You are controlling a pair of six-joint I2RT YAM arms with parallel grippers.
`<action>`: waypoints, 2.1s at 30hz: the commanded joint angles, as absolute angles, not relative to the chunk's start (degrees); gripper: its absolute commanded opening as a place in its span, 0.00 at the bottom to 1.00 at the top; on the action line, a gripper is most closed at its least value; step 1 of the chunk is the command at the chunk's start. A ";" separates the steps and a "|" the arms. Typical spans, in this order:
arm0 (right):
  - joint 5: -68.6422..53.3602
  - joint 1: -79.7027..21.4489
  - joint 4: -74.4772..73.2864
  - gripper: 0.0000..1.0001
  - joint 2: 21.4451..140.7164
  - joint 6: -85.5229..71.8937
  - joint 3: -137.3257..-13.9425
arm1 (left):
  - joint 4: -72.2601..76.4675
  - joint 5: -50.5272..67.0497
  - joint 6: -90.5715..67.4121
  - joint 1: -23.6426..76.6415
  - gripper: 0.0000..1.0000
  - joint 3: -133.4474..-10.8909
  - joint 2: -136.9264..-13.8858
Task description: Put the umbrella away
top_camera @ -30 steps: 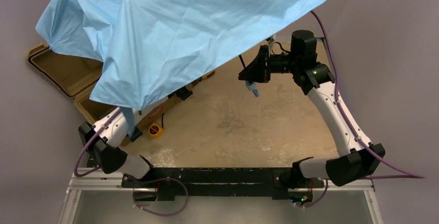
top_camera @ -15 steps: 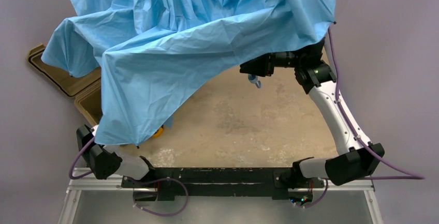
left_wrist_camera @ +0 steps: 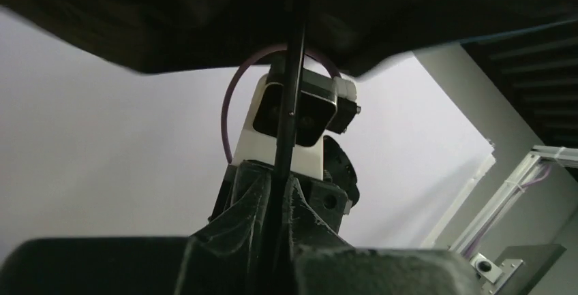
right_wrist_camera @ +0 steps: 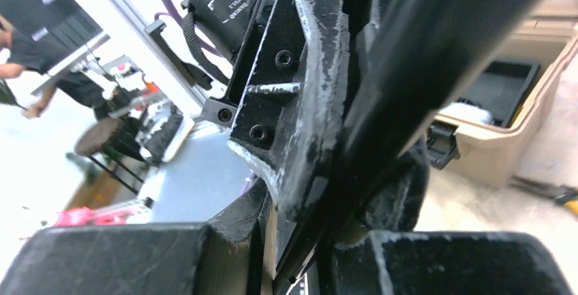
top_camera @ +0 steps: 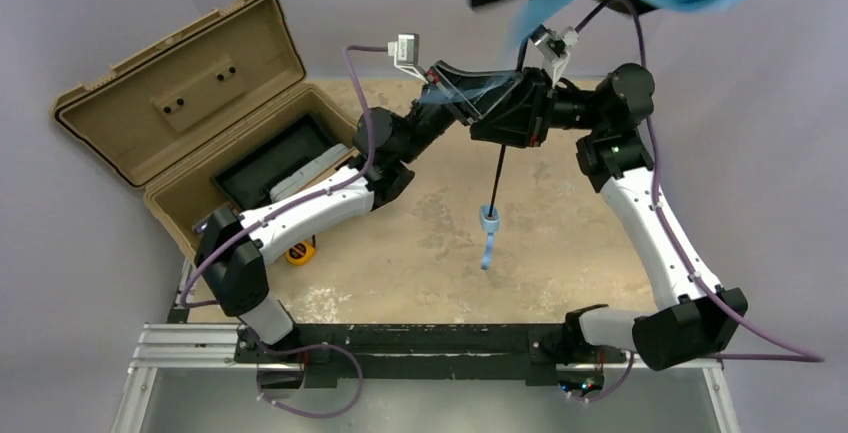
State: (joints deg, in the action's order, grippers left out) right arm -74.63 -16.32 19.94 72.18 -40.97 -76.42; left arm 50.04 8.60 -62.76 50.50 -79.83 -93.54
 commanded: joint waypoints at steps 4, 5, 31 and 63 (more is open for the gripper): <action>-71.21 -18.72 22.70 0.00 69.00 -34.52 -85.78 | 23.28 17.81 -62.12 50.05 0.00 -74.34 -96.41; -70.40 -18.71 20.05 0.00 68.81 -32.35 -85.57 | 23.22 17.62 -61.63 49.76 0.00 -74.21 -95.80; -66.43 -18.63 0.18 0.00 65.98 -13.91 -79.24 | 42.98 26.13 -66.17 39.52 0.57 -78.26 -90.47; -63.36 -20.20 -4.40 0.00 69.42 -14.55 -76.29 | 40.53 22.70 -52.91 41.35 0.73 -96.44 -93.34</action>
